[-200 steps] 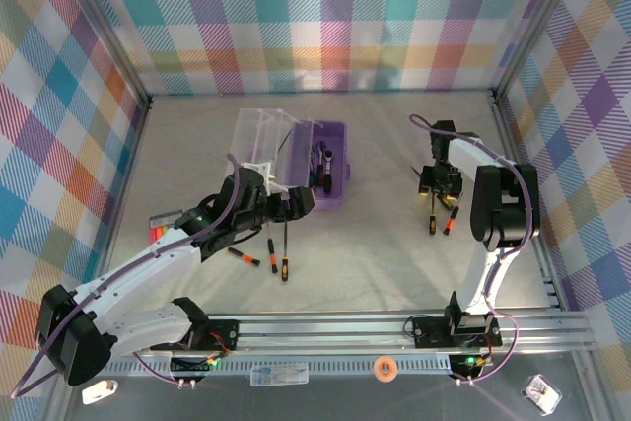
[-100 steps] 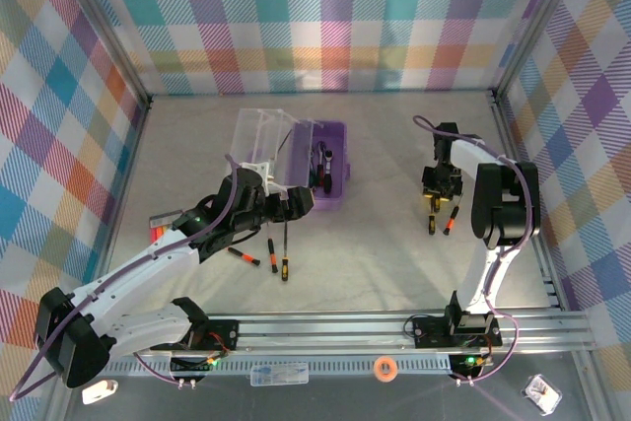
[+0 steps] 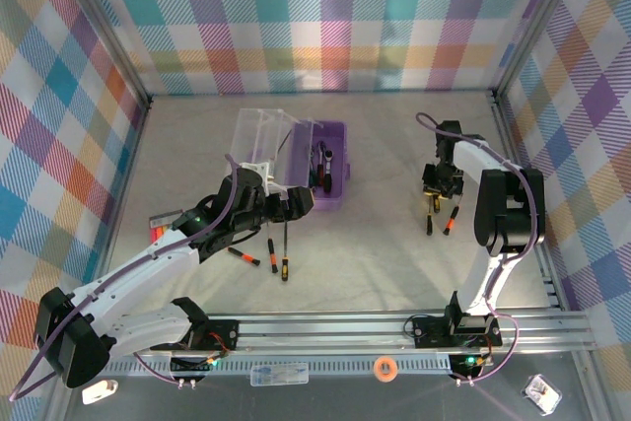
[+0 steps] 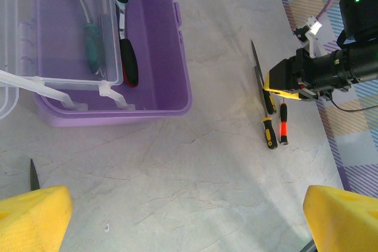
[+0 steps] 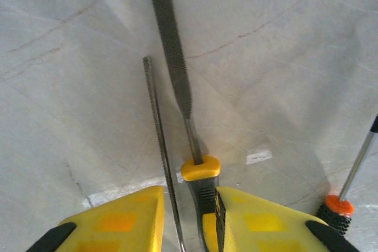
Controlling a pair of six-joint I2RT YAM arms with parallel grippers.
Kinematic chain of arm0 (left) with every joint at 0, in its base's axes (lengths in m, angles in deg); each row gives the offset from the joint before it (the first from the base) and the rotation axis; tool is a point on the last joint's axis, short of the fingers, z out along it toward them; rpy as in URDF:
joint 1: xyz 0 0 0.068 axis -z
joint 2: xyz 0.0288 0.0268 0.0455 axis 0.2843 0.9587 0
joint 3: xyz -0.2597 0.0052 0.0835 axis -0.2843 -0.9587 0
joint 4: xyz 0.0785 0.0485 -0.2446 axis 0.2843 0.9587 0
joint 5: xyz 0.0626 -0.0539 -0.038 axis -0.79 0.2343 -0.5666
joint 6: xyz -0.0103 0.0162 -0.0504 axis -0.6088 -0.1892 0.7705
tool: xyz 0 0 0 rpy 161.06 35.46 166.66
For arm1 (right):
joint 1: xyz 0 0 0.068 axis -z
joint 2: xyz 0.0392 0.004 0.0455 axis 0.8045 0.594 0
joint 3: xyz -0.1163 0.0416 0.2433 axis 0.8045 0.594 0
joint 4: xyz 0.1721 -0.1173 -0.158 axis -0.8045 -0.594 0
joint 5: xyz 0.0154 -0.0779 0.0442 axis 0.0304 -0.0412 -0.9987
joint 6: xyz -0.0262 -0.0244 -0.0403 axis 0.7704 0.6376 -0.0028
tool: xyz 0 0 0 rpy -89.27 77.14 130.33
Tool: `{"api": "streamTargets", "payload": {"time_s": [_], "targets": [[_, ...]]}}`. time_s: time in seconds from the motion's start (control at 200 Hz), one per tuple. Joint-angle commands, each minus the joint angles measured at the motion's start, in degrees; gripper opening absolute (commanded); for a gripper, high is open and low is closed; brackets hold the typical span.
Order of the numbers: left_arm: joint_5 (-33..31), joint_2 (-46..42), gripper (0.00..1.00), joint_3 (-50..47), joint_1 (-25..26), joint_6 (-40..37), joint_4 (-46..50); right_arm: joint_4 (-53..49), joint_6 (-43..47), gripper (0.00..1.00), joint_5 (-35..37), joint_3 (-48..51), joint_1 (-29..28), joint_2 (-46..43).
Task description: Pack the tool kit
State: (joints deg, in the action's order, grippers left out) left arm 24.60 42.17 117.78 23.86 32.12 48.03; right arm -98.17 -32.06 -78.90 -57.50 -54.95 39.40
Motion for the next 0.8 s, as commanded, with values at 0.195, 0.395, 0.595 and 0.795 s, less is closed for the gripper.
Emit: {"api": "streamTargets", "payload": {"time_s": [0.195,0.395,0.595,0.795], "targets": [[0.29,-0.24,1.00,1.33,0.65,-0.81,1.30,-0.15,-1.70,0.28,2.71,2.05,0.43,-2.11],[0.80,1.21,1.00,2.20,0.66,-1.13,1.08,-0.62,-1.43,0.28,1.43,1.53,0.94,0.00],[0.60,1.50,1.00,2.56,0.65,-1.41,1.01,-0.75,-0.60,0.34,-1.68,0.34,1.28,2.02],[0.31,1.22,1.00,2.49,0.62,-1.52,1.36,0.00,-0.90,0.28,-1.84,0.50,1.35,2.70]]}}
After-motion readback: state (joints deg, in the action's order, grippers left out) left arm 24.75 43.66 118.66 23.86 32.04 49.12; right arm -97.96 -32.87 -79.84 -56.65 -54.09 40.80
